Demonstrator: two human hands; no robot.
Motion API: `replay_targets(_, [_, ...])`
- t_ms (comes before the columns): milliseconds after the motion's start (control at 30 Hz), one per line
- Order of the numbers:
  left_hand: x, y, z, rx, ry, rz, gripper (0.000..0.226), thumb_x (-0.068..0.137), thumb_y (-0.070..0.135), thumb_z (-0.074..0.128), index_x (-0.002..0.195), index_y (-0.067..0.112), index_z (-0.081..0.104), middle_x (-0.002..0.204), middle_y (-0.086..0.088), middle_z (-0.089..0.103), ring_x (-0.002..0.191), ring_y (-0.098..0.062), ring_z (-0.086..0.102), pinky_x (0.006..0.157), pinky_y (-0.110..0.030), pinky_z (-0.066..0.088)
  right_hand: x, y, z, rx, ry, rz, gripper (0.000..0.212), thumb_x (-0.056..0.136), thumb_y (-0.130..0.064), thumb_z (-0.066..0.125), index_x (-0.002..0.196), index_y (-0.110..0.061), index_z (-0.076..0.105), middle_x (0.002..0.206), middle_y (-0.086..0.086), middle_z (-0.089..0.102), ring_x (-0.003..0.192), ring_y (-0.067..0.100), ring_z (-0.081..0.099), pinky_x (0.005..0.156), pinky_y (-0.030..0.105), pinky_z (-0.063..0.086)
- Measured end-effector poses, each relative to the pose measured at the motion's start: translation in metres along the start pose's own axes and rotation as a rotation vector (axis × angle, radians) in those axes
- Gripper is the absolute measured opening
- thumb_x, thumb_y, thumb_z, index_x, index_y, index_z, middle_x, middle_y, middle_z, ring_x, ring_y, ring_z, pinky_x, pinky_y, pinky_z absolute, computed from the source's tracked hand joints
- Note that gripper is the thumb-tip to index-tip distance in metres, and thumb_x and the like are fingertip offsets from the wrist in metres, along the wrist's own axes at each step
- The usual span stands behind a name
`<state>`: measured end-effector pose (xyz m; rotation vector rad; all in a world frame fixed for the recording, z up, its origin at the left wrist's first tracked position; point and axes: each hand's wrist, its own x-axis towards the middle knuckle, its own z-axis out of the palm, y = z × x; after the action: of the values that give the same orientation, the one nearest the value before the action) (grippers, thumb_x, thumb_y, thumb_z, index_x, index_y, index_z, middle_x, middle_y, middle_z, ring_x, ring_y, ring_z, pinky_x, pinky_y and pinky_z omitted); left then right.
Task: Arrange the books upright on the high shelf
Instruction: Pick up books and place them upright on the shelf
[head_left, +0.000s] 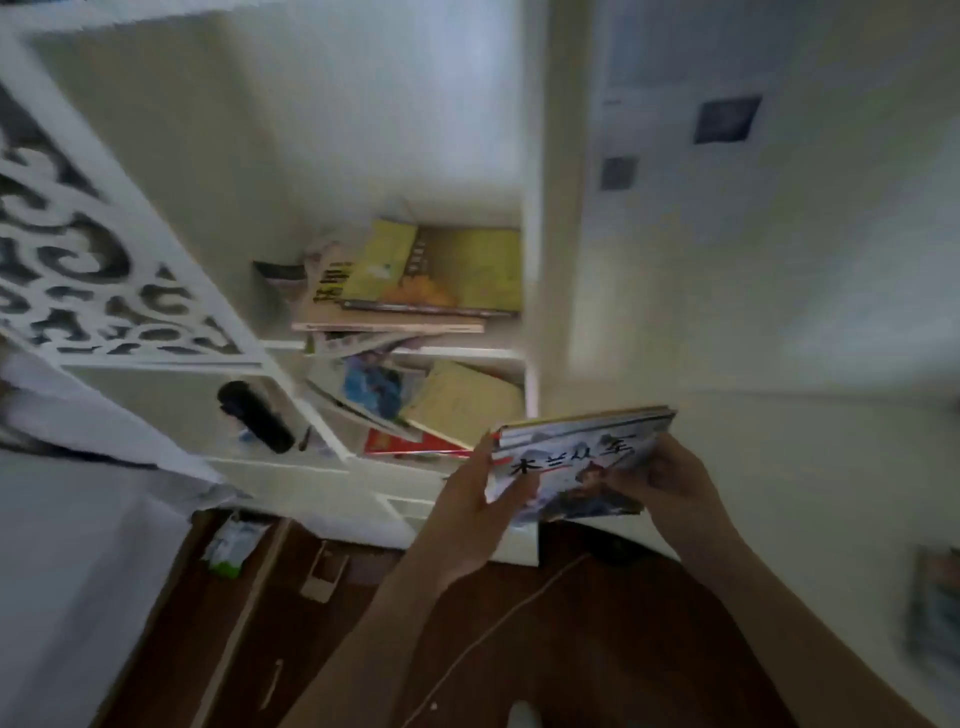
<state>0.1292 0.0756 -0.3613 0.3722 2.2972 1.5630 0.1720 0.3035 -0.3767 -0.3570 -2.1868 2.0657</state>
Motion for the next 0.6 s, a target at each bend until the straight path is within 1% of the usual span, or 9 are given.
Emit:
replay_targets(67, [0.044,-0.011,0.065,-0.044,-0.068,-0.014,0.049,0.098,0.039,0.067,0.142,0.031,0.048,0.135,0.012,0.062,0.123,0.005,0.057,0.109,-0.029,0.047,0.006,0.04,-0.054,-0.019,0.159,0.066,0.01,0.089,0.01,0.068,0.088,0.002,0.061,0.079,-0.004,0.072,0.082,0.016,0.071,0.072,0.031,0.056])
replay_targets(100, [0.069,-0.018,0.107,-0.058,-0.092,-0.01,0.041,0.099,0.027,0.068,0.135,0.014,0.052,0.126,0.004,0.064,0.117,0.001,0.061,0.103,-0.031,0.05,0.01,0.061,-0.086,-0.017,0.224,0.098,0.008,0.09,0.008,0.068,0.092,0.002,0.062,0.085,0.0,0.072,0.088,0.019,0.07,0.077,0.039,0.057])
replay_targets(133, [0.085,-0.02,0.13,-0.048,-0.096,0.014,0.028,0.1,0.015,0.065,0.123,0.005,0.054,0.113,0.003,0.064,0.106,0.0,0.062,0.095,-0.029,0.051,0.015,0.072,-0.102,0.002,0.258,0.12,0.011,0.09,0.007,0.068,0.096,-0.003,0.066,0.091,0.002,0.073,0.093,0.021,0.07,0.082,0.043,0.056])
replay_targets(200, [0.118,-0.029,0.182,0.008,-0.126,0.046,0.011,0.098,0.011,0.062,0.108,0.007,0.058,0.097,0.01,0.061,0.094,-0.006,0.06,0.083,-0.029,0.047,0.023,0.098,-0.142,0.028,0.339,0.175,0.021,0.091,0.006,0.066,0.101,-0.013,0.067,0.096,-0.002,0.072,0.095,0.017,0.068,0.087,0.04,0.054])
replay_targets(267, [0.137,-0.033,0.23,-0.039,-0.163,0.011,0.01,0.099,0.011,0.062,0.109,0.01,0.06,0.1,0.005,0.065,0.1,-0.017,0.062,0.087,-0.038,0.05,0.028,0.125,-0.179,0.04,0.388,0.223,0.025,0.092,0.006,0.065,0.104,-0.016,0.067,0.1,-0.004,0.072,0.095,0.013,0.068,0.084,0.033,0.053])
replay_targets(333, [0.148,-0.047,0.268,-0.091,-0.19,-0.038,0.016,0.099,0.002,0.061,0.114,0.008,0.058,0.105,-0.002,0.066,0.105,-0.019,0.063,0.091,-0.039,0.052,0.029,0.153,-0.207,0.019,0.396,0.261,0.025,0.093,0.004,0.064,0.105,-0.018,0.066,0.101,-0.004,0.072,0.094,0.01,0.068,0.081,0.027,0.053])
replay_targets(467, [0.153,-0.08,0.316,-0.1,-0.185,-0.06,0.034,0.095,-0.011,0.059,0.113,0.018,0.056,0.111,-0.005,0.061,0.108,-0.016,0.061,0.09,-0.028,0.053,0.03,0.21,-0.237,-0.021,0.397,0.268,0.022,0.09,0.01,0.06,0.097,-0.011,0.059,0.093,0.007,0.063,0.094,0.024,0.063,0.084,0.042,0.054])
replay_targets(533, [0.151,-0.097,0.333,-0.074,-0.169,-0.065,0.033,0.093,-0.011,0.06,0.115,0.013,0.053,0.113,-0.008,0.058,0.11,-0.016,0.059,0.093,-0.029,0.051,0.028,0.234,-0.238,-0.015,0.395,0.297,0.025,0.09,0.009,0.059,0.094,-0.015,0.055,0.091,0.003,0.058,0.092,0.023,0.06,0.085,0.046,0.051])
replay_targets(600, [0.151,-0.112,0.347,-0.076,-0.119,-0.091,0.029,0.092,-0.003,0.062,0.112,0.015,0.052,0.113,-0.007,0.058,0.11,-0.012,0.059,0.097,-0.033,0.048,0.026,0.253,-0.233,-0.008,0.383,0.315,0.024,0.094,0.004,0.06,0.094,-0.019,0.054,0.092,0.0,0.056,0.091,0.016,0.059,0.085,0.043,0.048])
